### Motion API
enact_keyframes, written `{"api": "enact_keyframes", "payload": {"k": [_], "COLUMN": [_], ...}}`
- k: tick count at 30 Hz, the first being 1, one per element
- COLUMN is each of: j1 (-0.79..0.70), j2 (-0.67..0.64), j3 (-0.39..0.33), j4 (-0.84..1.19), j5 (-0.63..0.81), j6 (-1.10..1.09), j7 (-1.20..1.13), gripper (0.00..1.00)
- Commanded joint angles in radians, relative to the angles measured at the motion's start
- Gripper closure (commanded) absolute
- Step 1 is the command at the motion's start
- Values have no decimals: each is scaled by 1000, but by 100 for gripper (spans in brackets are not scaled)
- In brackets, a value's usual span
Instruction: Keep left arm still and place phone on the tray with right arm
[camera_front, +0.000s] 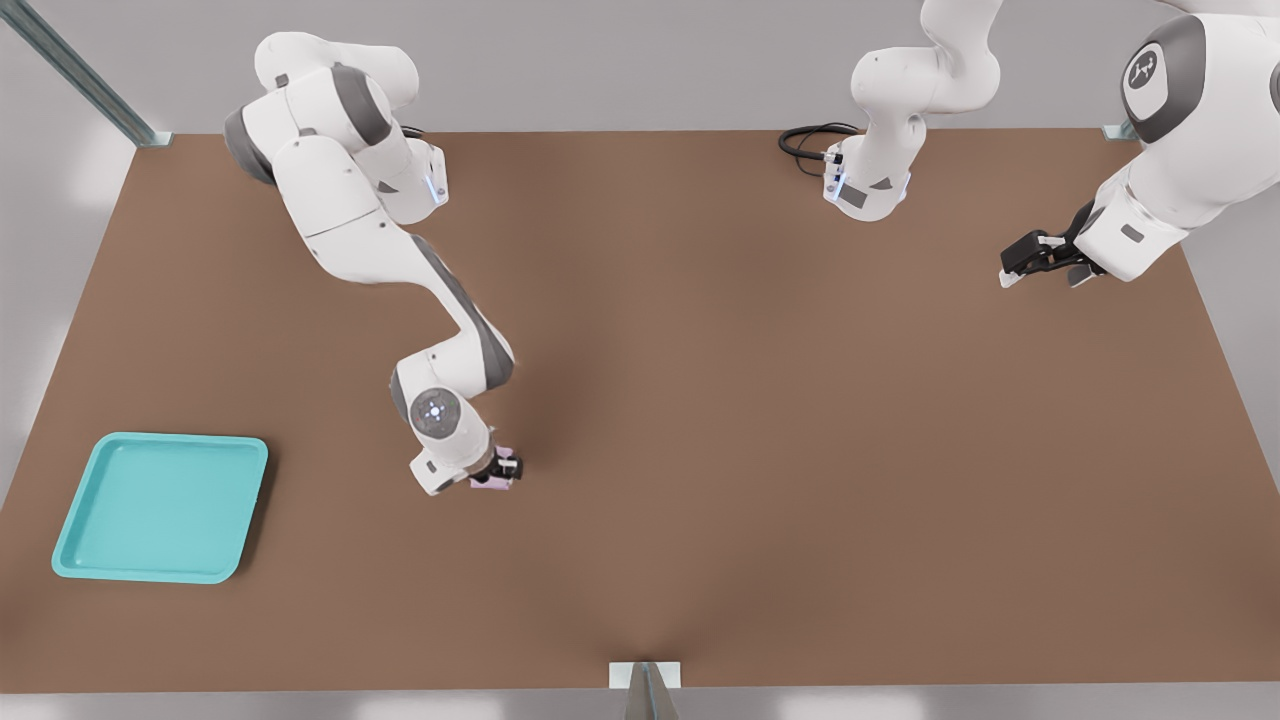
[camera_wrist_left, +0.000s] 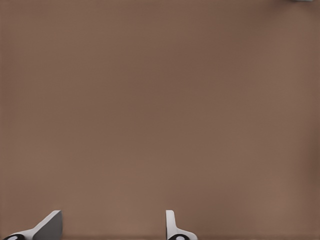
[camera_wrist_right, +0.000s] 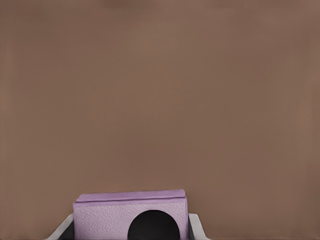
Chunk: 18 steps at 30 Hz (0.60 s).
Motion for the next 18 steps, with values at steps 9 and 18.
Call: {"api": "enact_keyframes", "payload": {"k": [9,18], "j1": [-591,-780], "j2": [-80,73], "j3": [67,55], "j4": [14,151], "j5": [-2,1], "j6": [-130,-119], "j7": [-865,-1227], "gripper": [22,0]}}
